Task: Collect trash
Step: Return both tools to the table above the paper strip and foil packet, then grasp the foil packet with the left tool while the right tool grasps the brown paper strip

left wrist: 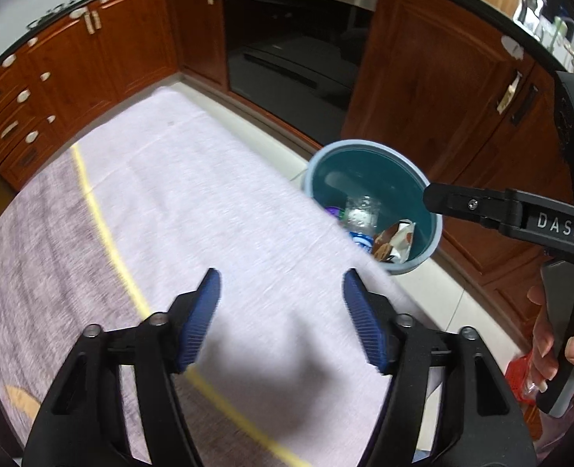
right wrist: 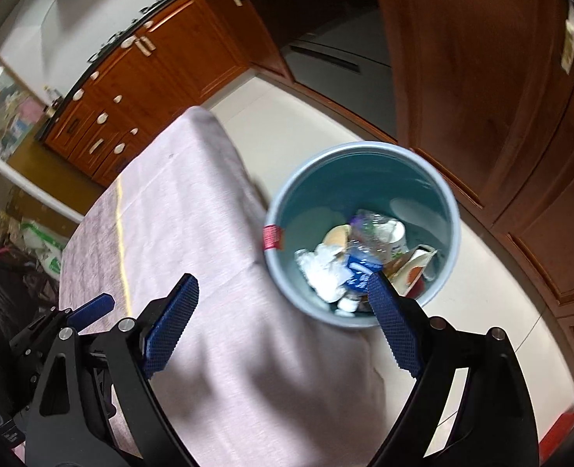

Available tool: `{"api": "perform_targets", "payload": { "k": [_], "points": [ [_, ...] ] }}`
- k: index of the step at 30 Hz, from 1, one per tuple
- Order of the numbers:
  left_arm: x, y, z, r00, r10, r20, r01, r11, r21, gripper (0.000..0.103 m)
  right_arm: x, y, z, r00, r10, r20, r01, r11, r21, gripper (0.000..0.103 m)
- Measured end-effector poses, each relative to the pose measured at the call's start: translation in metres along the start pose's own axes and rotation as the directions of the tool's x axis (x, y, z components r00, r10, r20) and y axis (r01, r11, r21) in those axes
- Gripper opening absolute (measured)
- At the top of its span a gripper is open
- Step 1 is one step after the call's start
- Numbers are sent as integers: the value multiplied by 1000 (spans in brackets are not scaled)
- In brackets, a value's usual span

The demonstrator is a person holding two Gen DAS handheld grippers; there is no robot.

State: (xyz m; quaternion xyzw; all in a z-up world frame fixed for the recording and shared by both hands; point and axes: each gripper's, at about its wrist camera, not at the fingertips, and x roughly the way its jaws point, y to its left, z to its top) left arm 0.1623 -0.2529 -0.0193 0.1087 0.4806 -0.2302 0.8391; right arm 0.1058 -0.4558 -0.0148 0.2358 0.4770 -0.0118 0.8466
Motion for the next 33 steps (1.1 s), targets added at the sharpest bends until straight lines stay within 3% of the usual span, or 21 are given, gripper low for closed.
{"api": "perform_targets", "payload": {
  "k": [10,14,24,28,33],
  "points": [
    [-51,71,-68,997,48,52,-41,991,-126,81,-8,83,-34,999,25,-27,-29,990,-135,88],
    [-67,107,-109,995,89,44,-80,981,-178,88,0,122,-55,997,41,-63,-53,979,-196,88],
    [-100,198,-207,981,190,-25,-189,943,-273,88,39,213,-114,976,60,-210,-132,930,-344,88],
    [-109,224,-233,983,177,-38,-180,928,-327,88,52,244,-136,963,50,-264,-157,901,-405,88],
    [-113,241,-256,985,164,-44,-170,931,-324,89,68,278,-161,948,33,-316,-184,868,-461,88]
  ]
}}
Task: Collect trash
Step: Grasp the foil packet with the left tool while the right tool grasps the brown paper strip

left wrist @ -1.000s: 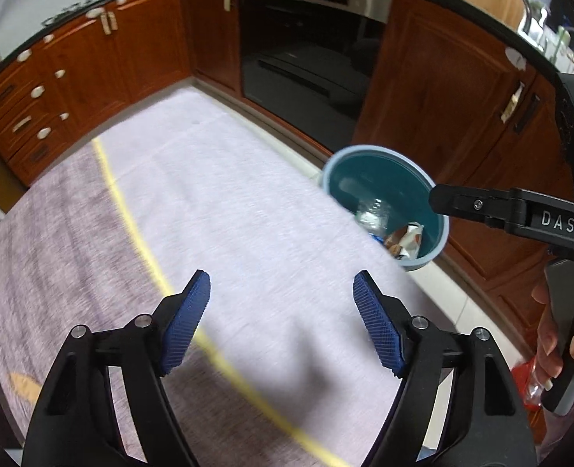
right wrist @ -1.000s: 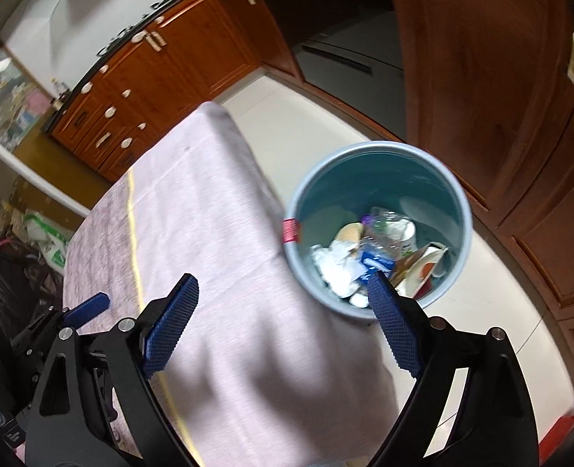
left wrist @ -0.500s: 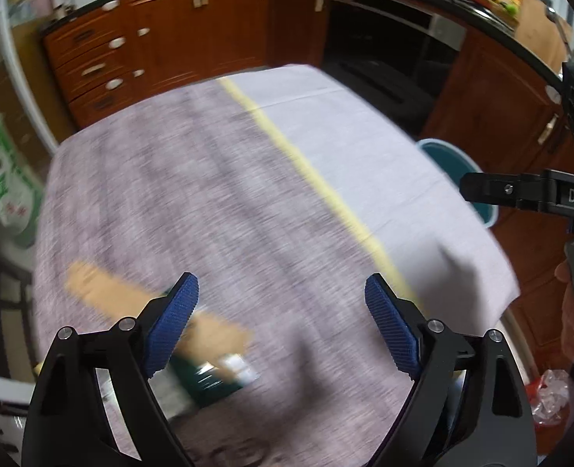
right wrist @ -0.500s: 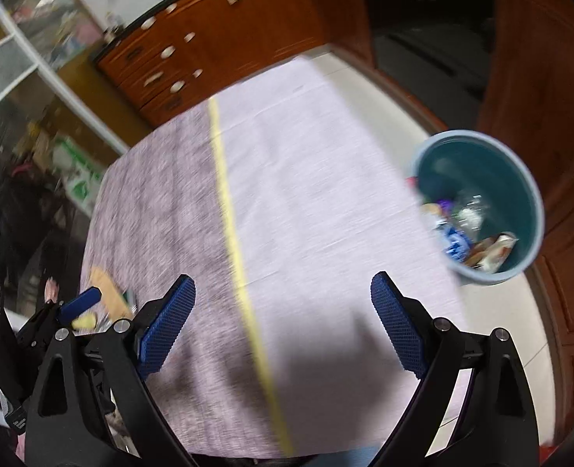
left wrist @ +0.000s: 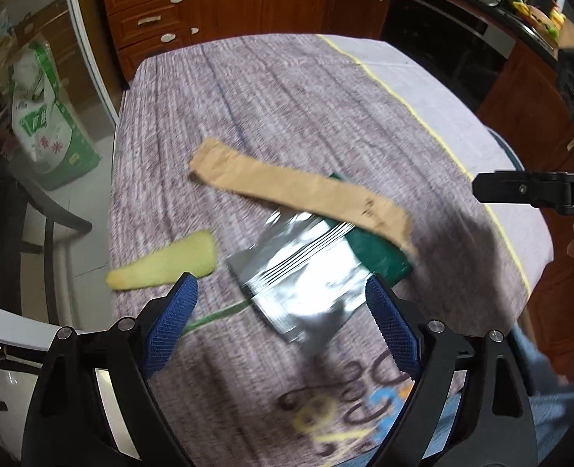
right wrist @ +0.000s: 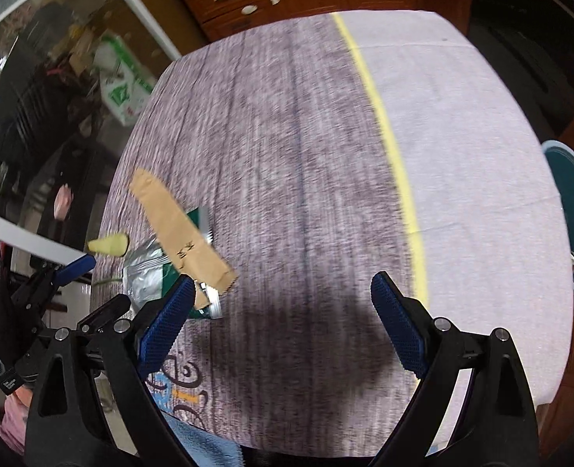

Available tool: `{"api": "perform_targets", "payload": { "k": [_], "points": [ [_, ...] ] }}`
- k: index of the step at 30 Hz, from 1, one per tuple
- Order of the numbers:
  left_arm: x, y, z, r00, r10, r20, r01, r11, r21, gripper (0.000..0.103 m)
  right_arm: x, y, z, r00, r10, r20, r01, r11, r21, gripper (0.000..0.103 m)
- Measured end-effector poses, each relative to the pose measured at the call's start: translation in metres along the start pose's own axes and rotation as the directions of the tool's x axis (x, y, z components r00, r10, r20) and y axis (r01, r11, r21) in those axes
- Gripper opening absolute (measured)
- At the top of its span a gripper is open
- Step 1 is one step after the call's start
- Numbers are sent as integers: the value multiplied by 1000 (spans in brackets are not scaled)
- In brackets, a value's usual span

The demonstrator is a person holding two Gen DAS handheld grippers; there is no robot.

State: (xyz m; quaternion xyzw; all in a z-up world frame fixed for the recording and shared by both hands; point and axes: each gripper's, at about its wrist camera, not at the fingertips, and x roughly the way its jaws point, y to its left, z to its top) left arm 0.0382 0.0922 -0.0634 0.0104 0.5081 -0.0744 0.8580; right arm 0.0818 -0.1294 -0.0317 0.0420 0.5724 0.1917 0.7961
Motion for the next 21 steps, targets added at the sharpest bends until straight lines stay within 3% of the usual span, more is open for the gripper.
{"api": "perform_targets", "payload": {
  "k": [11,16,21],
  "points": [
    [9,42,-18,999,-23,-25,21,996,-86,89,47,73,0,992,-37,-122,7,971,-237,88],
    [13,50,-18,998,-61,-33,57,991,-117,89,61,90,7,990,-65,-126,27,957,-287,88],
    [12,40,-22,996,-83,-35,80,994,-77,89,75,94,20,993,-72,-96,41,957,-287,88]
  ]
}}
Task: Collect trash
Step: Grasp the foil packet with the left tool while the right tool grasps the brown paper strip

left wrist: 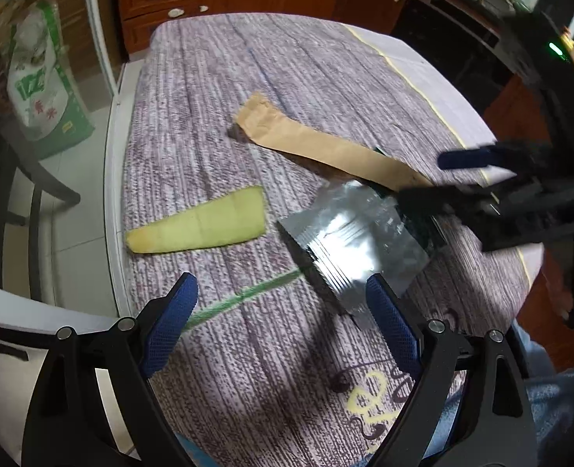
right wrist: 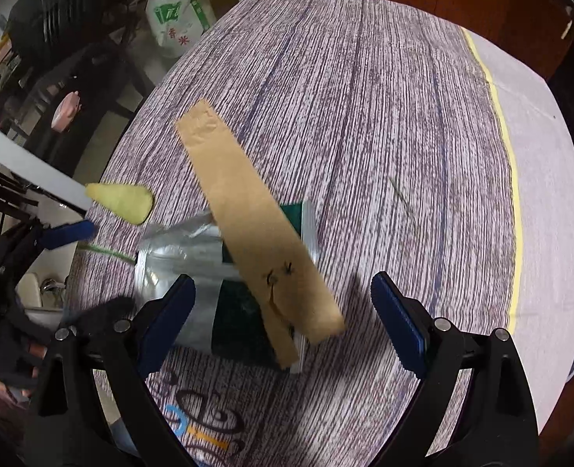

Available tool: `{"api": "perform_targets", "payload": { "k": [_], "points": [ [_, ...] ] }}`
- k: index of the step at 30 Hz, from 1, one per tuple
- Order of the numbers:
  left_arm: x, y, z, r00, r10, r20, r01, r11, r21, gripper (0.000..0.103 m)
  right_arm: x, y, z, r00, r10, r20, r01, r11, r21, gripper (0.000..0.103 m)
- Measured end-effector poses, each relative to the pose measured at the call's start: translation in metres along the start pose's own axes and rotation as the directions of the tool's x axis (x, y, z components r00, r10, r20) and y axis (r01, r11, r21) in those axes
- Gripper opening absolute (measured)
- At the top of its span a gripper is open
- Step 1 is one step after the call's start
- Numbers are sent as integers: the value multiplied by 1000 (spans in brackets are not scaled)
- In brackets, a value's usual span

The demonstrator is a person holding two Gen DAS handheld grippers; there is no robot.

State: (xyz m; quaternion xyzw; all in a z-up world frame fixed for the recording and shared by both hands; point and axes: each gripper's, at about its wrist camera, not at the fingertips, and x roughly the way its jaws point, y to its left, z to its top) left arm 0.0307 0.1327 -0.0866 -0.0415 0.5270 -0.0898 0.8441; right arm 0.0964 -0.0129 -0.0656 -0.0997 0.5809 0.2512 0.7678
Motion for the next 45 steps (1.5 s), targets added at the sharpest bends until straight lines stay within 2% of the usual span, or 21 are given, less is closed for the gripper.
{"api": "perform_targets", "payload": {
  "k": [2,4,6,10,11,19,24,33,40,42,45],
  "points": [
    [1,-3,-1,1000,-13,-9,13,1000,5,89,4,-2,4,1000,8,6,-8,1000,9,87],
    [3,-6,-2,1000,-21,-18,21,1000,13,89,8,-2,4,1000,16,2,-16,1000,9,82],
    [6,-11,-2,999,-25,-23,25,999,23,89,12,-3,3,999,32,-16,-32,999,5,60],
    [11,-24,0,999,-40,-37,42,998,49,89,9,-5,-2,999,44,-11,-44,999,0,36],
    [11,-26,1,998,-42,-38,44,998,53,89,6,-10,-3,999,49,-5,-49,999,13,21],
    [26,-55,10,996,-56,-65,63,992,112,90,-20,-65,-25,996,89,31,-93,983,158,20],
    [39,-77,15,997,-21,-72,34,983,181,98,-28,-93,-45,995,88,42,-95,970,223,20],
    [60,-106,31,996,47,-73,-24,956,293,99,-28,-110,-65,989,136,55,-146,952,270,20],
    [70,-116,46,997,50,-61,-30,955,294,99,-27,-128,-75,983,173,65,-185,930,319,20],
    [74,-118,52,997,55,-45,-40,956,291,93,-25,-133,-79,982,181,63,-191,925,329,20],
    [72,-123,57,998,49,-25,-40,959,282,69,-22,-138,-83,980,190,63,-200,918,343,20]
  ]
}}
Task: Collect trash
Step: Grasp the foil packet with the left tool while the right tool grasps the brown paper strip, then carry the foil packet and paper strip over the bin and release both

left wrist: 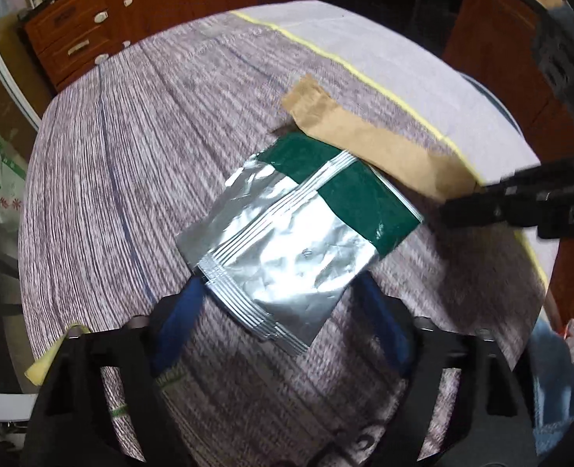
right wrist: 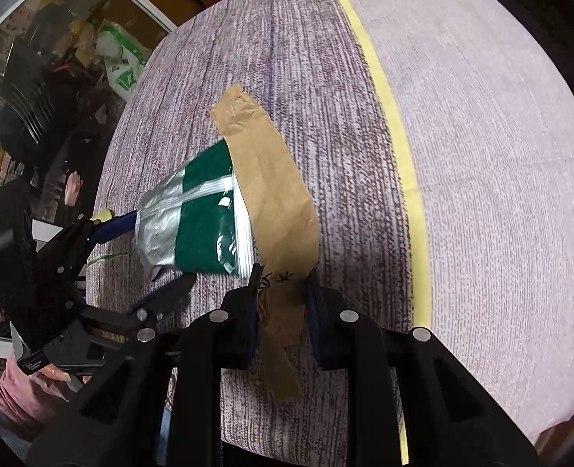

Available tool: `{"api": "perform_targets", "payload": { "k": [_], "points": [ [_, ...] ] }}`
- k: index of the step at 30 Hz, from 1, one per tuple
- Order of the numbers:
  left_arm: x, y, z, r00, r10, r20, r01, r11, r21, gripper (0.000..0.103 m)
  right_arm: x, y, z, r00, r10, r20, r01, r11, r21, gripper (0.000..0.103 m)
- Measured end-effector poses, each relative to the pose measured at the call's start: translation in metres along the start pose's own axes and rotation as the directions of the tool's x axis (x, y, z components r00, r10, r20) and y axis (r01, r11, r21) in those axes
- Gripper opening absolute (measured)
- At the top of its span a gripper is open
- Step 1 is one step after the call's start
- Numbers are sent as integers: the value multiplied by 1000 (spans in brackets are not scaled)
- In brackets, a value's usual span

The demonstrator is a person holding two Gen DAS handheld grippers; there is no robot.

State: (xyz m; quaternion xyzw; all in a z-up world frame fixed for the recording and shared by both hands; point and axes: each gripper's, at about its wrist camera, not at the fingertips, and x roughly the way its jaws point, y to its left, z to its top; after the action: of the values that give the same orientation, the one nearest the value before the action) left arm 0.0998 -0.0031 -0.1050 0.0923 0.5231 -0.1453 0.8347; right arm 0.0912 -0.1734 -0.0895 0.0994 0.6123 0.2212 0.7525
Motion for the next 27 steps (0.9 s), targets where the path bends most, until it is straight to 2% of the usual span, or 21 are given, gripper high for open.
{"api": "perform_targets", "payload": {
  "k": [2,4,6,8,11,19,27],
  "points": [
    [1,2,7,1000,-2,3,2,1000,-20,61,0,-2,0,1000,16,2,-16,1000,8,20],
    [1,3,11,1000,18,8,-18,999,-30,43,-1,-4,0,1000,19,6,-19,1000,12,20],
    [1,4,15,1000,6,8,-6,999,-53,38,-3,-9,0,1000,22,10,-22,1000,16,20],
    [1,5,18,1000,18,10,-18,997,-71,24,-7,-13,0,999,26,20,-26,999,26,20],
    [-3,7,23,1000,19,23,-17,994,-104,13,-15,-18,2,999,27,42,-28,999,37,20],
    [-32,8,38,996,33,82,-20,989,-144,13,-56,-30,8,989,19,147,-28,998,59,20],
    [-53,-24,57,993,18,118,-5,994,-108,13,-107,-54,10,965,-15,262,-9,996,90,20]
  ]
}}
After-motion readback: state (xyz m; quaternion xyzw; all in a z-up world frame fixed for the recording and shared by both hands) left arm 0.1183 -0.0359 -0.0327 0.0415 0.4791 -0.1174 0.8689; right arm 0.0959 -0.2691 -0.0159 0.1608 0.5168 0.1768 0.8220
